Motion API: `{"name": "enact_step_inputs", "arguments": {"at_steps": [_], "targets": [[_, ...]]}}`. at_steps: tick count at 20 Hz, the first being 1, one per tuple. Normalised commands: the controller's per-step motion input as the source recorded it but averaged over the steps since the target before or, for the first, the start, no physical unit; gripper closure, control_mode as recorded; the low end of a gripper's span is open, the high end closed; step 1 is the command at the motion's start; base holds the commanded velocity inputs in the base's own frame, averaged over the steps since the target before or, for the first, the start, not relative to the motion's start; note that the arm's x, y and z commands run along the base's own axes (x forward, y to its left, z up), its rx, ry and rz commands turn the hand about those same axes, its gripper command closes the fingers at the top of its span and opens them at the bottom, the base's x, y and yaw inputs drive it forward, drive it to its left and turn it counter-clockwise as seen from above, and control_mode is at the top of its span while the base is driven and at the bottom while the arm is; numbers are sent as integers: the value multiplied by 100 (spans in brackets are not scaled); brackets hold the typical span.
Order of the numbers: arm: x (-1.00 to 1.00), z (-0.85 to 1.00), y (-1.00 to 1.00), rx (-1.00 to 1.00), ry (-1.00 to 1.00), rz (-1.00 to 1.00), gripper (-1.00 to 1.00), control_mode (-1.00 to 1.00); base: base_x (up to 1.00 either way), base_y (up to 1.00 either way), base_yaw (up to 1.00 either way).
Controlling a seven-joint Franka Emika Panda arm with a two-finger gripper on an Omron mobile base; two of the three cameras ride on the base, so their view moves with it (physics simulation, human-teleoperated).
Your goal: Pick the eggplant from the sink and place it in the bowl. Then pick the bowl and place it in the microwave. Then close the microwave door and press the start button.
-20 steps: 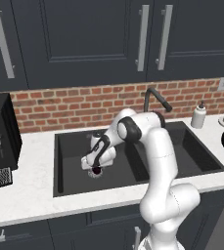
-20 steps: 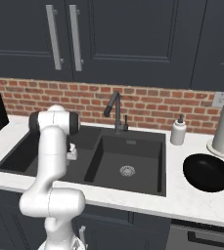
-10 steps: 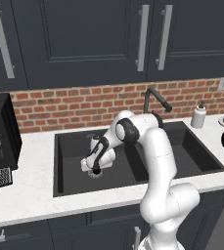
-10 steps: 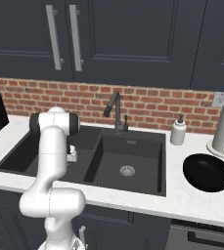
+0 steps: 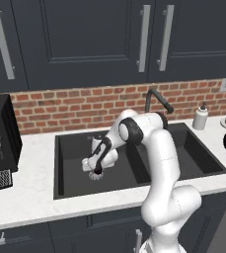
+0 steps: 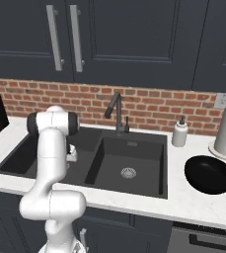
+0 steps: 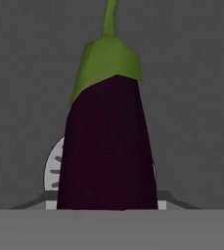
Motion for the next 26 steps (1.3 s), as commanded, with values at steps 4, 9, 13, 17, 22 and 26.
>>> {"name": "enact_step_inputs", "arguments": {"at_steps": [4,9,13,17,22,26], "targets": [[-56,67,0,1,-26,-8,100,-100,0,0,0],[-50,55,3,2,-17,-5,100,-100,0,0,0],[-48,72,0,1,-16,-5,100,-100,0,0,0],[-49,97,0,5,-9,-5,100,-100,0,0,0],[-45,100,0,11,-1,-2,100,-100,0,0,0],[-30,100,-2,11,0,-1,100,-100,0,0,0]]}}
